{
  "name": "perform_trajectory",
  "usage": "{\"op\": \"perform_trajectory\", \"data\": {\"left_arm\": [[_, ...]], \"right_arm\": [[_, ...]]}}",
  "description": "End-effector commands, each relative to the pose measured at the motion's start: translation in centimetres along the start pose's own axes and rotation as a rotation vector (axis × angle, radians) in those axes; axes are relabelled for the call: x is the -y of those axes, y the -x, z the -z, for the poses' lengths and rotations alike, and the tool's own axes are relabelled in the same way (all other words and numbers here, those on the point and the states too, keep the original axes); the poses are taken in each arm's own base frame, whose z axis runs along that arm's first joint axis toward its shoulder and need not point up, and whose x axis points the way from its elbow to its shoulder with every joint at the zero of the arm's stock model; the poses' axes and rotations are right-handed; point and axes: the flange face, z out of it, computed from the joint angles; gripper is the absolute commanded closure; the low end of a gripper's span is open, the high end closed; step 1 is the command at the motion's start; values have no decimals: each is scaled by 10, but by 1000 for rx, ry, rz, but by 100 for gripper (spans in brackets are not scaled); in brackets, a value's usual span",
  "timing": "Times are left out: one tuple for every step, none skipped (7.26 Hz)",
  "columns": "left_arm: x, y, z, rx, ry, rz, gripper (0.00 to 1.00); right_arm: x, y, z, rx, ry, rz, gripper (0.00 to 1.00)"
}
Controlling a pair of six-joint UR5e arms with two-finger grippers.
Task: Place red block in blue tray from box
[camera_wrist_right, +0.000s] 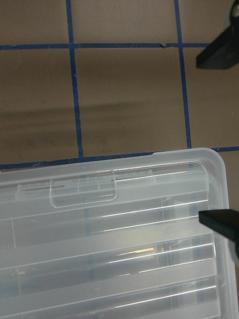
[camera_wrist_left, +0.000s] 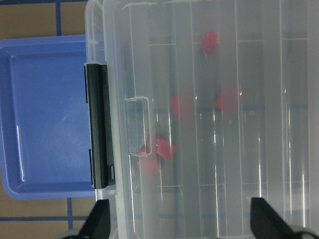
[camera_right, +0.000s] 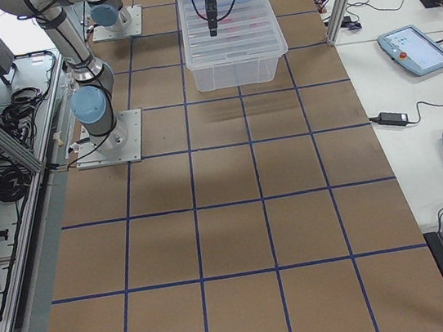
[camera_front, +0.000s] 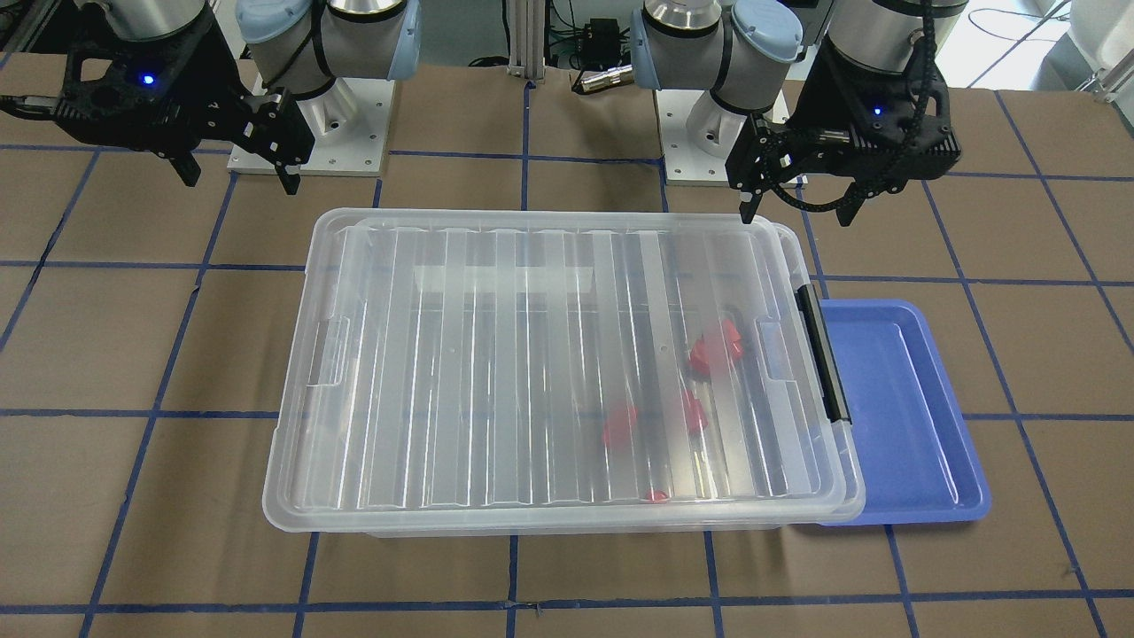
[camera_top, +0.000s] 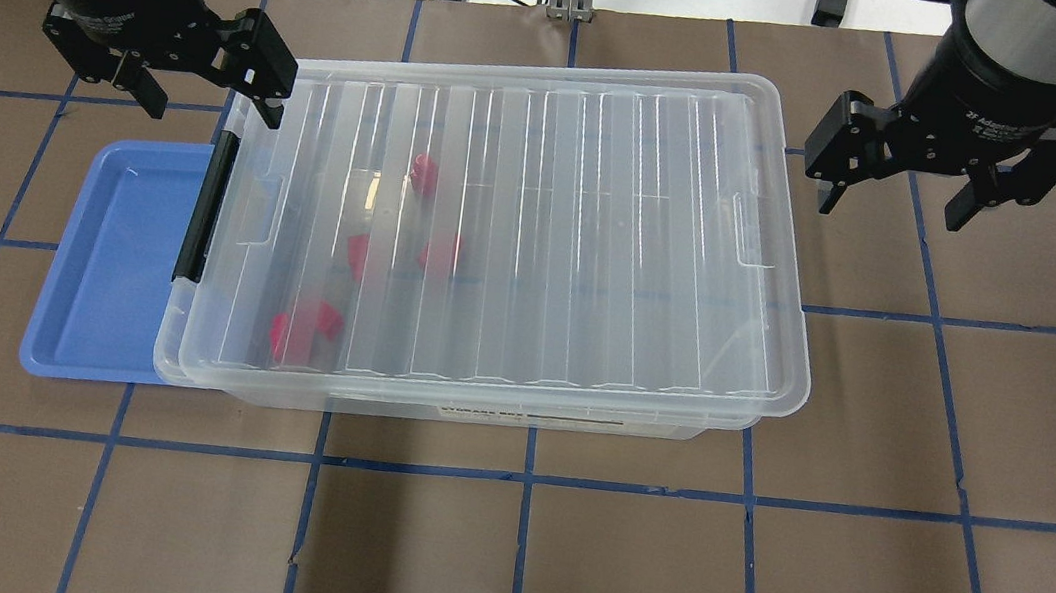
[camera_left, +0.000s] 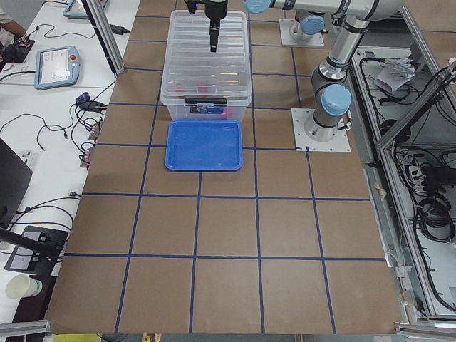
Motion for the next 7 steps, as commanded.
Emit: {"op": "perform_trajectory", "data": {"left_arm": [[-1, 0, 0, 0, -1, 2, 0], [-8, 0, 7, -3, -15, 0, 0], [-8, 0, 4, 2, -9, 0, 0], [-7, 0, 1, 0, -3, 2, 0], [-8, 1, 3, 0, -7, 0, 0], [-9, 1, 2, 0, -4, -1, 0], [-7, 1, 5, 1, -10, 2, 0]], "right_arm": [[1, 0, -1, 1, 1, 0, 0], [3, 0, -6, -4, 16, 0, 0], [3, 0, -7, -1, 18, 0, 0], [5, -1, -9, -2, 15, -1, 0], [13, -4, -18, -3, 33, -9, 0], [16, -5, -20, -3, 34, -12, 0], [30, -5, -38, -9, 54, -7, 0]]}}
